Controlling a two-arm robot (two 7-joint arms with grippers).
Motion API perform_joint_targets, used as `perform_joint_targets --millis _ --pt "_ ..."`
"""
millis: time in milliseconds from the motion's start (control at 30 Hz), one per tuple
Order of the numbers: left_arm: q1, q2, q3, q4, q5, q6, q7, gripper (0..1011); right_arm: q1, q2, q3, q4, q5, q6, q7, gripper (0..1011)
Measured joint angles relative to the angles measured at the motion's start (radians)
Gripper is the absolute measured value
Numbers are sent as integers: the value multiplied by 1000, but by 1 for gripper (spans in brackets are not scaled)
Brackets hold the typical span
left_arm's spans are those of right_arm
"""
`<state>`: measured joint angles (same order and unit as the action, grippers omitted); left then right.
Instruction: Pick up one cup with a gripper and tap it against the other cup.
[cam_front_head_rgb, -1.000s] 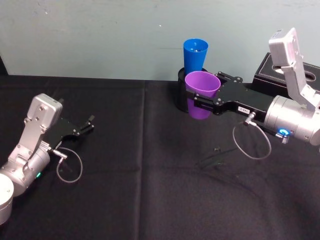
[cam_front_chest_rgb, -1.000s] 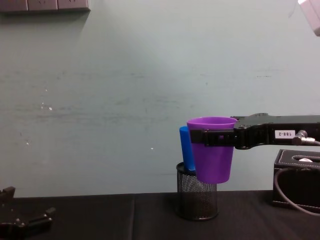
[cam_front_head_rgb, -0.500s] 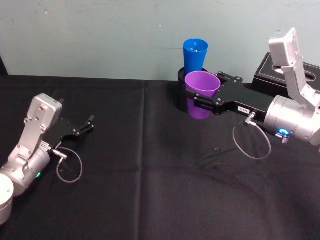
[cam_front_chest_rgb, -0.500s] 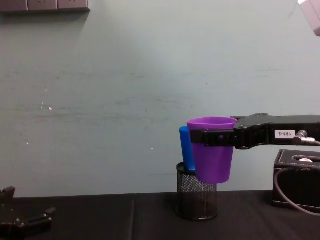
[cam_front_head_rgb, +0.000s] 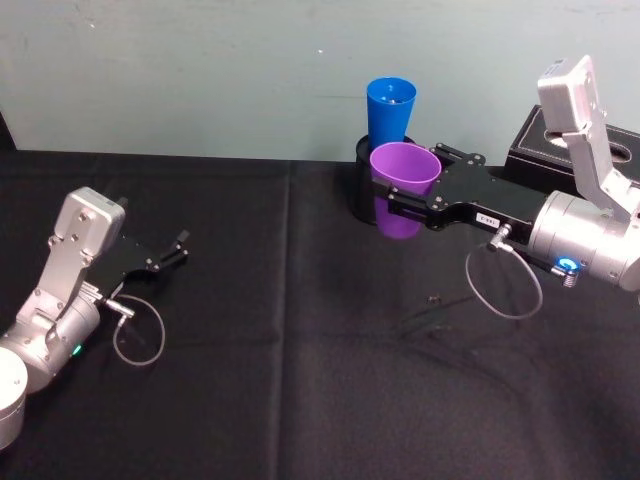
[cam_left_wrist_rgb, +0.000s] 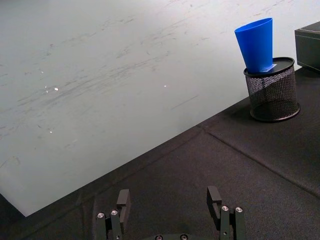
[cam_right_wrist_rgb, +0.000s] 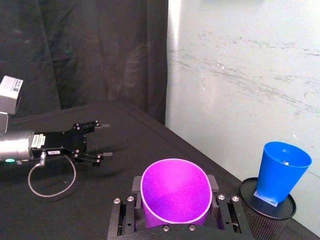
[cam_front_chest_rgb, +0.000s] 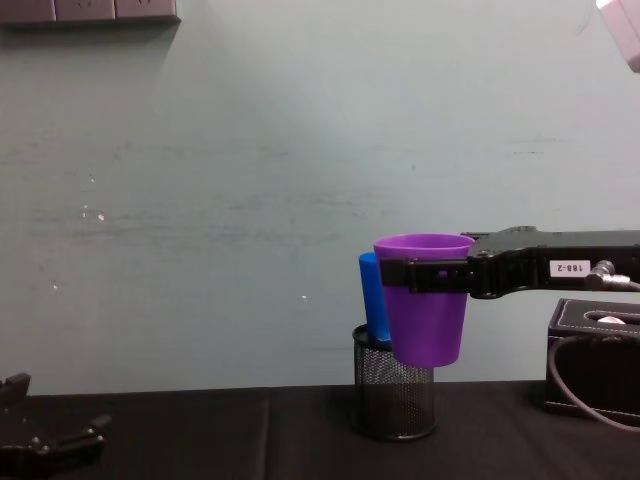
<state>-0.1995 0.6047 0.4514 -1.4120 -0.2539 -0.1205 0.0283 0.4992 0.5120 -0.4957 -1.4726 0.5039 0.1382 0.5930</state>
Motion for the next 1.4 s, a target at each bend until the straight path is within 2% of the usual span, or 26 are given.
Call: perform_joint_targets --millis 1400 --pt "0 0 0 0 0 0 0 1005 0 0 0 0 0 0 0 738"
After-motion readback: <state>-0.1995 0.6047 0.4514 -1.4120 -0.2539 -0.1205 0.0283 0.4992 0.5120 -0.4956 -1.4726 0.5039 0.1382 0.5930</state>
